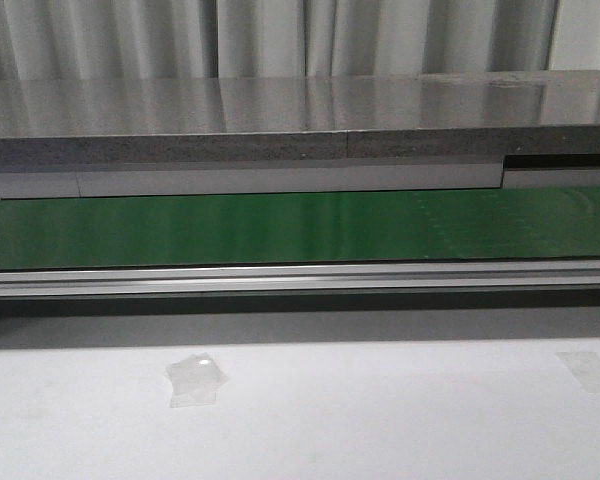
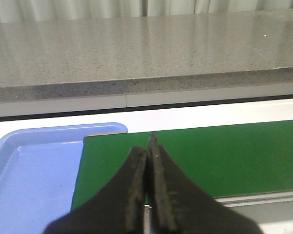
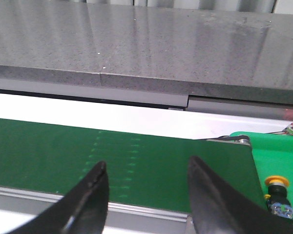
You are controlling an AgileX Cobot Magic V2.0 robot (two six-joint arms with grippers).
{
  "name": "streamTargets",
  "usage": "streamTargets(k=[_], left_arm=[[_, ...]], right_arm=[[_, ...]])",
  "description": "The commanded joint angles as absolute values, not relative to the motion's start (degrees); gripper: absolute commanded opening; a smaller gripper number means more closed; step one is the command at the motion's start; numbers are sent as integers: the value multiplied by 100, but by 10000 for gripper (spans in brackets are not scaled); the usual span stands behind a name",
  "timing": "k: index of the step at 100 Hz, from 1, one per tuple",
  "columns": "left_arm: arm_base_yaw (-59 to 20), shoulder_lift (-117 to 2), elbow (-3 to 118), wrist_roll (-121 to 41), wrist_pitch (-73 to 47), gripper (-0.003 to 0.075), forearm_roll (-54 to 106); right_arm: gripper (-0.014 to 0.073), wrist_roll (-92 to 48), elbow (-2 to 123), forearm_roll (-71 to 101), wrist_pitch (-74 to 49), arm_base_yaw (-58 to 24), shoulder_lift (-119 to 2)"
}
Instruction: Move button from left to right
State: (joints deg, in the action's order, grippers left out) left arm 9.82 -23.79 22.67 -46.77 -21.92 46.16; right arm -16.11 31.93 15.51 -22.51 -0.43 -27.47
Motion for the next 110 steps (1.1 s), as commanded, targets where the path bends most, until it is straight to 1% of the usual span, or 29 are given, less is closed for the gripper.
streamTargets(k=[1,14,21,35,47,50,51,62,69,110], left_arm=[[952,-2415,2426,-4660,-1882,-20,4794],[952,-2415,2426,-4660,-1882,-20,4794],[952,-2415,2426,-4660,-1882,-20,4794],[952,-2415,2426,-4660,-1882,-20,4794],[952,-2415,2426,-4660,-1882,-20,4794],[952,-2415,2426,-4660,-1882,-20,4794],[952,-2415,2426,-4660,-1882,-20,4794],[952,-2415,2426,-4660,-1882,-20,4794],[952,-2415,2426,-4660,-1882,-20,4794],[952,-2415,2426,-4660,-1882,-20,4794]], right_arm=[[383,-1662,3257,1687,-2207,-52,-2476],[379,-1662,3183,1687,-2467,-47,-2211],[349,-1662,3183,1687,-2482,-47,-2189],[213,-1662,3183,1687,-2487,-47,-2195],[65,-1662,3183,1687,-2482,-47,-2195],[57,-1662,3183,1687,-2482,-47,-2195],[-3,-1662,3183,1687,-2476,-47,-2195],[-55,-1662,3183,1687,-2454,-47,-2195],[-73,-1662,3183,1687,-2454,-47,-2195],[-72,-1662,3183,1687,-2539,-47,-2195]])
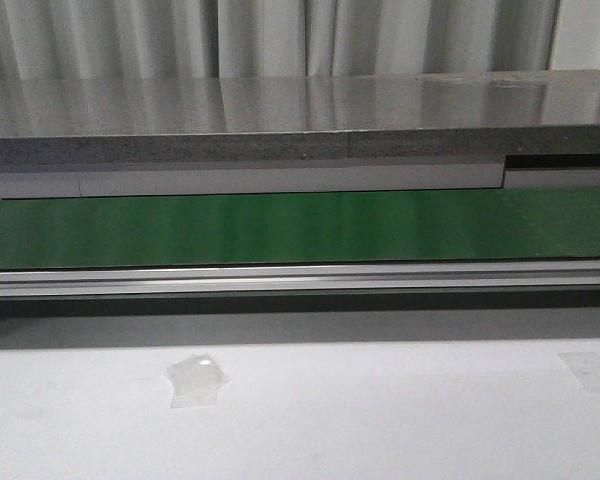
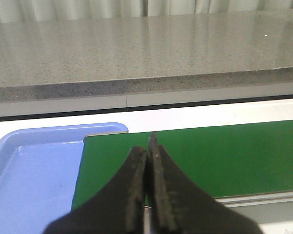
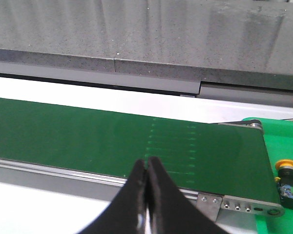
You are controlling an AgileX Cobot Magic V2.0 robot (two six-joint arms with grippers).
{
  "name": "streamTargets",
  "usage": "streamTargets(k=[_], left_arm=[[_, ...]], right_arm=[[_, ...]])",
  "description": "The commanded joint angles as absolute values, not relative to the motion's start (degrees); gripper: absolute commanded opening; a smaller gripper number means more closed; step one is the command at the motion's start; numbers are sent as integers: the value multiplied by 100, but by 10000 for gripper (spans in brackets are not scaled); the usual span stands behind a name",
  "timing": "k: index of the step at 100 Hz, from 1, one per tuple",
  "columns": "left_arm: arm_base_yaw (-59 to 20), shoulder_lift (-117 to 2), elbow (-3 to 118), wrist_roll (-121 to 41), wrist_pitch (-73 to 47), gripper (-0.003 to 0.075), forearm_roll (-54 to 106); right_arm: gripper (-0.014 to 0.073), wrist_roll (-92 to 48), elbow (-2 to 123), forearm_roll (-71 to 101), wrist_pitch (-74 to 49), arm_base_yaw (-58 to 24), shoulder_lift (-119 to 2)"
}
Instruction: Move button from left to right
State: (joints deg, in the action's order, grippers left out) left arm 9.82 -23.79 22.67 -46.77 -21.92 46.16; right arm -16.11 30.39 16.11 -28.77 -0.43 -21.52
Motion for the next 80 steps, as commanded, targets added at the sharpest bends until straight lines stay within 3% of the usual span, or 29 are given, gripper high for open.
streamTargets(k=[1,50,80], left_arm=[[952,-2415,2426,-4660,-1882,-20,4794],[952,-2415,2426,-4660,-1882,-20,4794],[952,-2415,2426,-4660,-1882,-20,4794]], right_arm=[[-72,-1662,3183,1687,-2539,-47,-2195],[-72,-1662,3183,1687,-2475,-47,-2195],[-72,-1418,2705,1469,-1769,-172,-2042]])
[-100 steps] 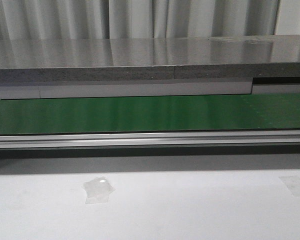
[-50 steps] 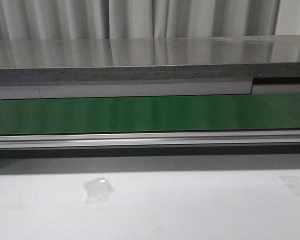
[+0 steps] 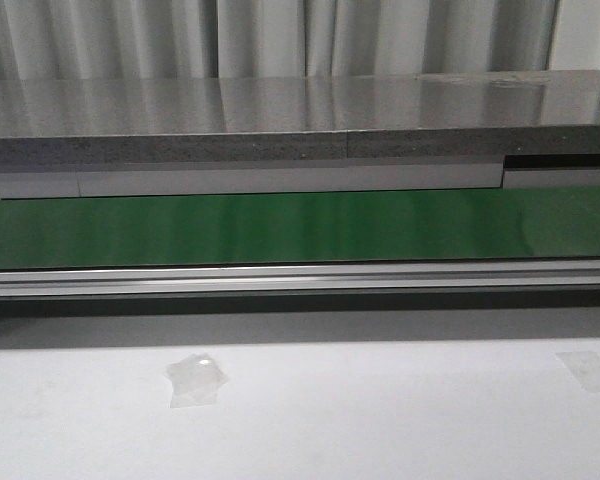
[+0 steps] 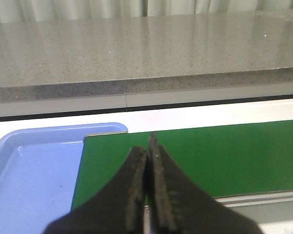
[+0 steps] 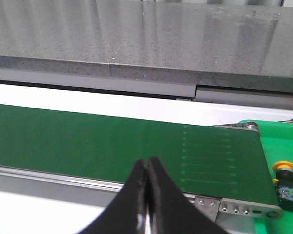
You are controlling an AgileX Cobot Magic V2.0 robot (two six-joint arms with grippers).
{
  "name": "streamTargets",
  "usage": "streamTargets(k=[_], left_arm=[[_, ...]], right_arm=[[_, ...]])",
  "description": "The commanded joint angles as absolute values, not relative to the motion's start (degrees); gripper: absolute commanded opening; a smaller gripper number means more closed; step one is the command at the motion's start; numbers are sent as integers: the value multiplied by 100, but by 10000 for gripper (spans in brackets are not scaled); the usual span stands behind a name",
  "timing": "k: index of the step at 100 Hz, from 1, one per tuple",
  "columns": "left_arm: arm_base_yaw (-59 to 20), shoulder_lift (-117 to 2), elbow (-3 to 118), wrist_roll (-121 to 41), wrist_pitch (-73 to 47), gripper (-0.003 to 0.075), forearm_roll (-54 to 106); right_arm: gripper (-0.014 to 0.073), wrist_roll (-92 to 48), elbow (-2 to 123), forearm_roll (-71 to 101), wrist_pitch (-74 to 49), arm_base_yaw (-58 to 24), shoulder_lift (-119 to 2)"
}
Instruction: Move button from left to right
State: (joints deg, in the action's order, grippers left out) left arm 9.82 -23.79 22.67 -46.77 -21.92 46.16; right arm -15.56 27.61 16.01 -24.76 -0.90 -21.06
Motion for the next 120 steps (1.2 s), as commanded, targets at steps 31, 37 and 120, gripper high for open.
streamTargets(k=[31,37,120], left_arm=[[952,-2415,2426,-4660,-1882,-20,4794],[952,-2415,2426,-4660,-1882,-20,4794],[952,-2415,2420,-4660,-1882,-20,4794]], right_arm=[[-72,190,1503,278,-999,-387,-985],[-72,239,1266,189,-847,-387,-766],[-72,239,-69,45,-196,-387,165]])
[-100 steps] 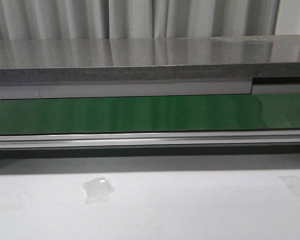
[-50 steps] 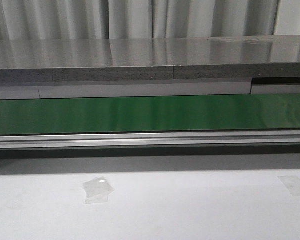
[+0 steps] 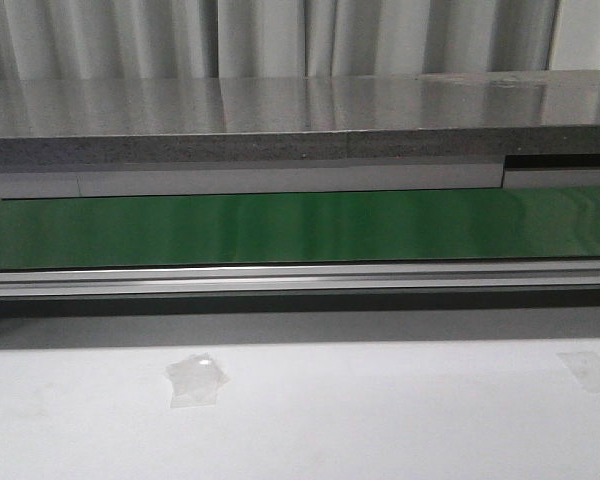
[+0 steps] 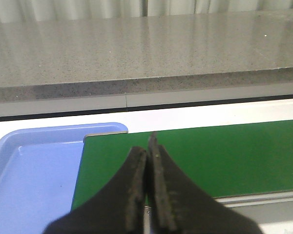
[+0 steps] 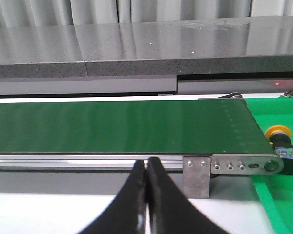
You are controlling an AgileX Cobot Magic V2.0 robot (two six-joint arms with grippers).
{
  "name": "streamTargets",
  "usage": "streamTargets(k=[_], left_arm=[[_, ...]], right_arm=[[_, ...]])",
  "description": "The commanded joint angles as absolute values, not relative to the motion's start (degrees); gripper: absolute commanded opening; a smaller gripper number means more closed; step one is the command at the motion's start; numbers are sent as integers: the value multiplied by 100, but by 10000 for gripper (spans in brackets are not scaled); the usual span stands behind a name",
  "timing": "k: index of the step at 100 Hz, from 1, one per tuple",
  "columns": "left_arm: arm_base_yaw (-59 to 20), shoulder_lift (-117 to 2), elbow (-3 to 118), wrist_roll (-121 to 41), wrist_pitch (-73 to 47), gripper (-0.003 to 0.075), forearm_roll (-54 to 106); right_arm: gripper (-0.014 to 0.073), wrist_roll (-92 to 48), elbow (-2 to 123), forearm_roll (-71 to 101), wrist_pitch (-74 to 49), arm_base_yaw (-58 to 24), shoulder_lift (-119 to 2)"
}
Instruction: Move button from left to right
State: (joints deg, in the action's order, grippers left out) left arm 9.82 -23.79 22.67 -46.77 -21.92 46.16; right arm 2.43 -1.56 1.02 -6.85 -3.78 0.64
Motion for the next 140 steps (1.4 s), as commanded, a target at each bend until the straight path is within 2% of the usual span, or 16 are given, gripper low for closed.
streamTargets(k=[1,125,140], left_arm=[[952,-2415,2420,-4660,-1882,-20,4794],[952,-2415,2420,-4660,-1819,-20,4769],[866,-2338,2420,-3788,-1807,-20,3892]], right_arm=[[-72,239,-69,45,-196,-387,165],[-72,239,-69,45,-196,-387,165],[-72,239,-69,45,-196,-387,165]])
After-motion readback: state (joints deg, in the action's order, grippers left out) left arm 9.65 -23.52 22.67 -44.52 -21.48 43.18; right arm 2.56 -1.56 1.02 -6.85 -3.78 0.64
